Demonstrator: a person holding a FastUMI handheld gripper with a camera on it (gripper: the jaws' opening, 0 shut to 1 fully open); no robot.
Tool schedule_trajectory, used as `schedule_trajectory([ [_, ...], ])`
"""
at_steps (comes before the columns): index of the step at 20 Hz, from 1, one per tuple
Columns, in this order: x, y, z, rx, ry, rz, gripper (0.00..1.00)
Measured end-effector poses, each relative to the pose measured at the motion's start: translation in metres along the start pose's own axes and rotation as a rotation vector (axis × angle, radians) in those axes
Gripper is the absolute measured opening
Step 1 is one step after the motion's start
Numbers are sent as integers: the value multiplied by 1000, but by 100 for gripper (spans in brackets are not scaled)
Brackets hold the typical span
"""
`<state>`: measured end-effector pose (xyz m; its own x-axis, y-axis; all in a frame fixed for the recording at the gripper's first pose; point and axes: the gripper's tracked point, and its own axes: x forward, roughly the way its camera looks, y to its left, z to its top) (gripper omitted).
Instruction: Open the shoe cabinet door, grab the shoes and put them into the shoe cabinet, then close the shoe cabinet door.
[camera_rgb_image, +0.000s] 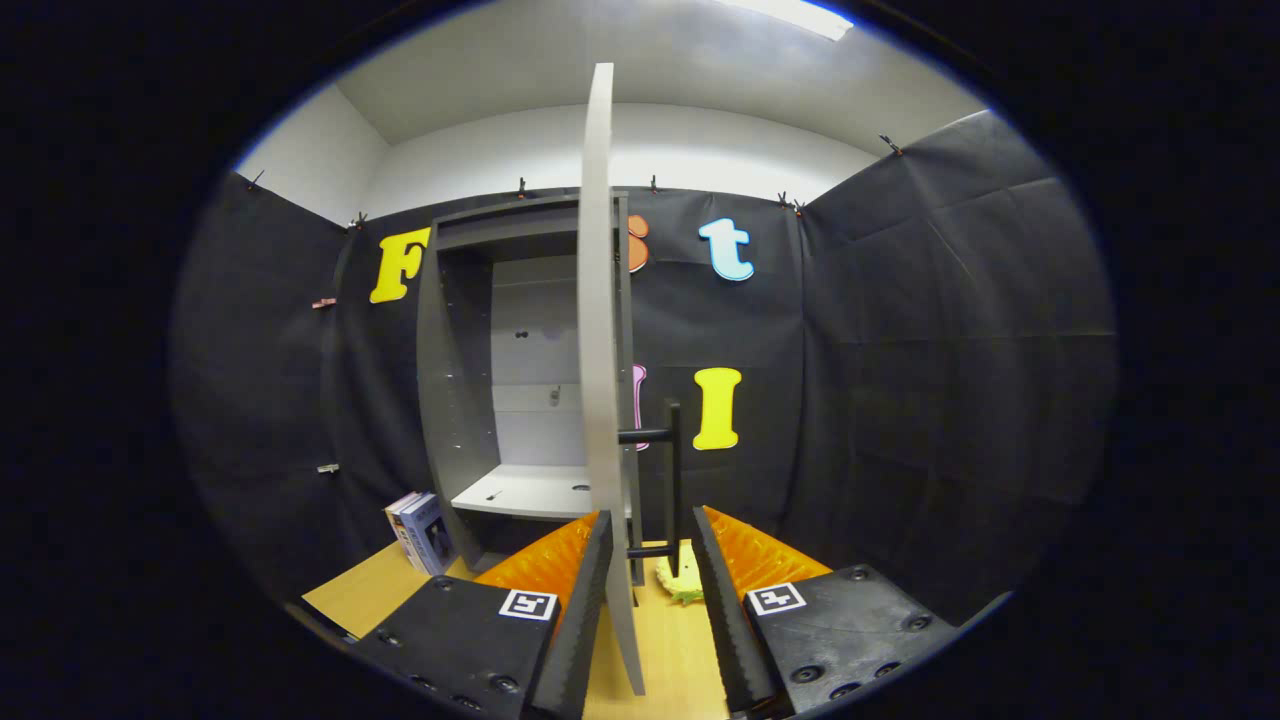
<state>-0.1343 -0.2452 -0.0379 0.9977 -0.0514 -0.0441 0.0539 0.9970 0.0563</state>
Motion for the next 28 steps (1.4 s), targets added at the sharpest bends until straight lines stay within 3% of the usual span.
schedule_trajectory([
  [5, 1, 63, -89, 43, 156, 108, 55],
  [7, 2, 88, -125, 52, 238, 154, 80],
  [11, 16, 132, -178, 87, 302, 200, 76],
  [15, 27, 173, -252, -1, 380, 176, 75],
  [19, 23, 197, -341, 2, 522, 134, 75],
  [24, 23, 203, -439, 45, 682, 62, 75],
  [28, 34, 197, -486, 27, 734, 29, 75],
])
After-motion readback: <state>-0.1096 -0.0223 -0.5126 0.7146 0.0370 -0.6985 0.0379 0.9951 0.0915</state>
